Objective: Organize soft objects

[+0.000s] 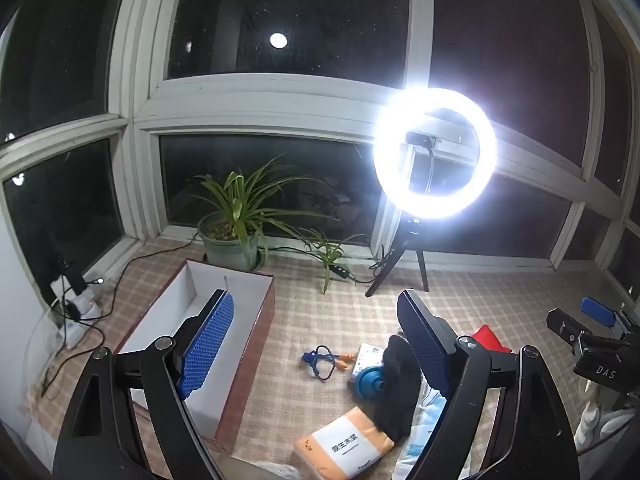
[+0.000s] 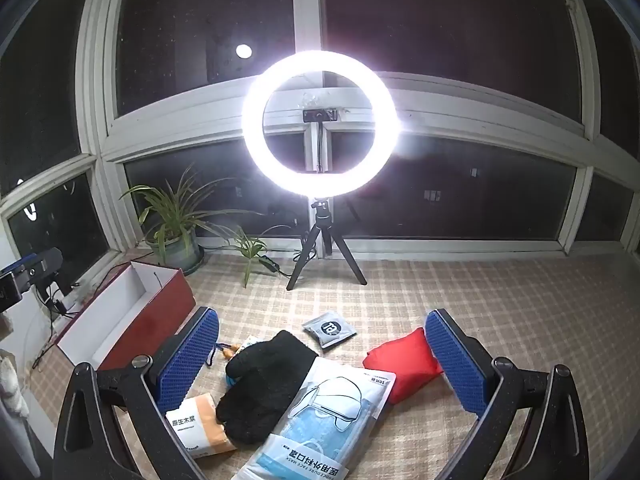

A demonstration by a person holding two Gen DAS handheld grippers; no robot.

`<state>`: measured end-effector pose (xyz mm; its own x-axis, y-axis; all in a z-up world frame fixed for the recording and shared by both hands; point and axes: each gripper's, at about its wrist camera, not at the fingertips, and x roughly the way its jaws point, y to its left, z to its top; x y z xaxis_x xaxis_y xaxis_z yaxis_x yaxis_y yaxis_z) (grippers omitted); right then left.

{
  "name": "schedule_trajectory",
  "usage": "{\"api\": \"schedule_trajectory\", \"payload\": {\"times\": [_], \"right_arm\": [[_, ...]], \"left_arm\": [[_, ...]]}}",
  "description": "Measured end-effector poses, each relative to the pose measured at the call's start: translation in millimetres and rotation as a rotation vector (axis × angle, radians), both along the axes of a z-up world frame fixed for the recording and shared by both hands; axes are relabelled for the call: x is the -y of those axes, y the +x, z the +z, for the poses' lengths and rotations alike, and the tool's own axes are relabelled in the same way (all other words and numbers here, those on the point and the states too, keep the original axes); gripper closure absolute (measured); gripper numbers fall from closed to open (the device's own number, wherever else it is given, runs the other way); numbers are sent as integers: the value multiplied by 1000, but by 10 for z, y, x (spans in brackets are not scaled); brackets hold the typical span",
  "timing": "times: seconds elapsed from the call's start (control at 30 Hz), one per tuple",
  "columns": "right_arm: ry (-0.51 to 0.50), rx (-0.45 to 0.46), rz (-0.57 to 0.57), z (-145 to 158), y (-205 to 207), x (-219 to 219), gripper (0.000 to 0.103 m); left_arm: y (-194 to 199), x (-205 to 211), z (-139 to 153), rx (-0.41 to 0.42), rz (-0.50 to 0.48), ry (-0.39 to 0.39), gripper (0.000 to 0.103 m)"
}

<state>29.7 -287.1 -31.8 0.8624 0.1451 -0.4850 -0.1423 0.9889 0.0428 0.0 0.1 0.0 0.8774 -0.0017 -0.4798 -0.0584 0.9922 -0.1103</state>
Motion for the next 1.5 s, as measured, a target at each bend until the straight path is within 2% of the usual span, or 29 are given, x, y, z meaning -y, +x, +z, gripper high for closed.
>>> {"api": "schedule_trajectory", "payload": {"times": [0.17,0.27,0.43,0.8,1.5], "right_arm": [[18,6,-2,29,23,13,1],[9,4,-8,38,52,-20,1],[20,27,-8,-7,-13,17,1],[17,26,-10,44,30,-11,1],[16,26,-15,-16,37,21,1]], "left_arm": [[37,-10,-1,8,6,1,19],[-4,51,-4,46,-1,24,19],[7,-12,67,58,7,3,19],[-21,-23,113,83,19,14,19],[-25,-12,70,86,13,22,19]]}}
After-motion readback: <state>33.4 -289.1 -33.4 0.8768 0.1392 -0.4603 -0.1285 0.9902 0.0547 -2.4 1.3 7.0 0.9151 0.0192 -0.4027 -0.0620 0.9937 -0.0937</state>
